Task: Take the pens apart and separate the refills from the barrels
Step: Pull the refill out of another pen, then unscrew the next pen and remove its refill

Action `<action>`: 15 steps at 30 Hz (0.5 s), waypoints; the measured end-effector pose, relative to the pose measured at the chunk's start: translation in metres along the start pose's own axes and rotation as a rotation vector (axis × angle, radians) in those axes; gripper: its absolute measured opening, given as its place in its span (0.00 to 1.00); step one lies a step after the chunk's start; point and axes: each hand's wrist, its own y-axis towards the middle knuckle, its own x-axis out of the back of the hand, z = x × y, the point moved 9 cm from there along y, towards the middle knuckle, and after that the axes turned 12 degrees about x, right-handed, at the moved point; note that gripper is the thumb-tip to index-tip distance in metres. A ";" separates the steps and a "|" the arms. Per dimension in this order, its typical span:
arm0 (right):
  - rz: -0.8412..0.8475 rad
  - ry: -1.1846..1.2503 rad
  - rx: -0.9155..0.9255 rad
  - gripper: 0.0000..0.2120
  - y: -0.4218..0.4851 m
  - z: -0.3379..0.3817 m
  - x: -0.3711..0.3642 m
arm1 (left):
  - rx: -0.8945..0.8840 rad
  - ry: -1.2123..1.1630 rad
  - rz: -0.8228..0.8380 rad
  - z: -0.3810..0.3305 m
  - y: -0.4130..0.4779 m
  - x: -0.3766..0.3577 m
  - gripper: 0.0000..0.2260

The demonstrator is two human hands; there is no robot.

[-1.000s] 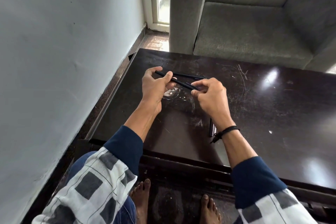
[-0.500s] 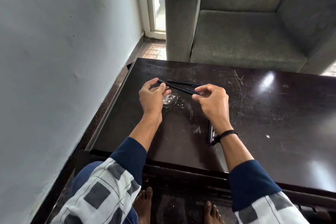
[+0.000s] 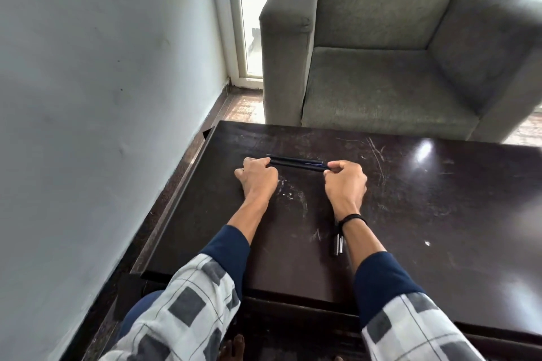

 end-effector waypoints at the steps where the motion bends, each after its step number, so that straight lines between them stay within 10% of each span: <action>1: 0.016 -0.006 -0.007 0.11 0.002 -0.001 -0.003 | 0.000 0.038 -0.006 -0.001 0.003 0.000 0.22; 15: 0.134 0.014 -0.005 0.12 0.007 -0.006 -0.018 | 0.075 0.184 0.034 -0.002 0.014 -0.004 0.23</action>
